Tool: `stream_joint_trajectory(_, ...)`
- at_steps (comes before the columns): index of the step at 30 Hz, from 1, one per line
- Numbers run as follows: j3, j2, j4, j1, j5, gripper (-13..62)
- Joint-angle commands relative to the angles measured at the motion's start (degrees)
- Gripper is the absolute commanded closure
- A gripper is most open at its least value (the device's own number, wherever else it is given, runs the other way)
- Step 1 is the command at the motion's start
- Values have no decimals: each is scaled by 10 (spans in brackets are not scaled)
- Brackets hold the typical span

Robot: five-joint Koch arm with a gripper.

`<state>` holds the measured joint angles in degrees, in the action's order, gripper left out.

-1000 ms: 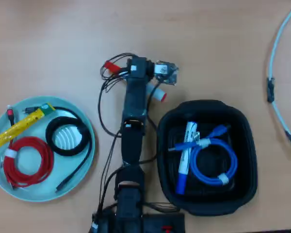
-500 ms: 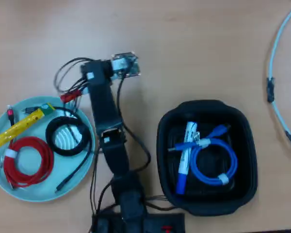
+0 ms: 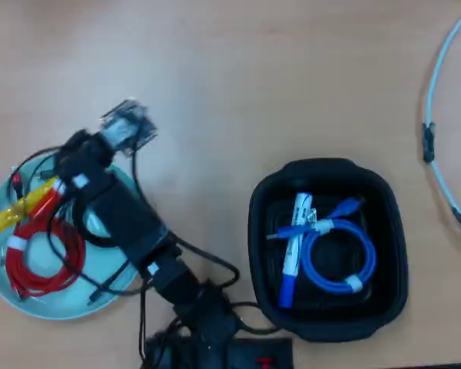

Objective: Pick up the red pen and put it in the green bowl

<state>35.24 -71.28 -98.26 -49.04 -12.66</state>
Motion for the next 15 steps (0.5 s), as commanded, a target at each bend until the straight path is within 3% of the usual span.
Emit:
stream_joint_trajectory(1,-33,-55,-14,54,2,564)
stream_joint_trajectory(15,-31,-46,40,172,63,564)
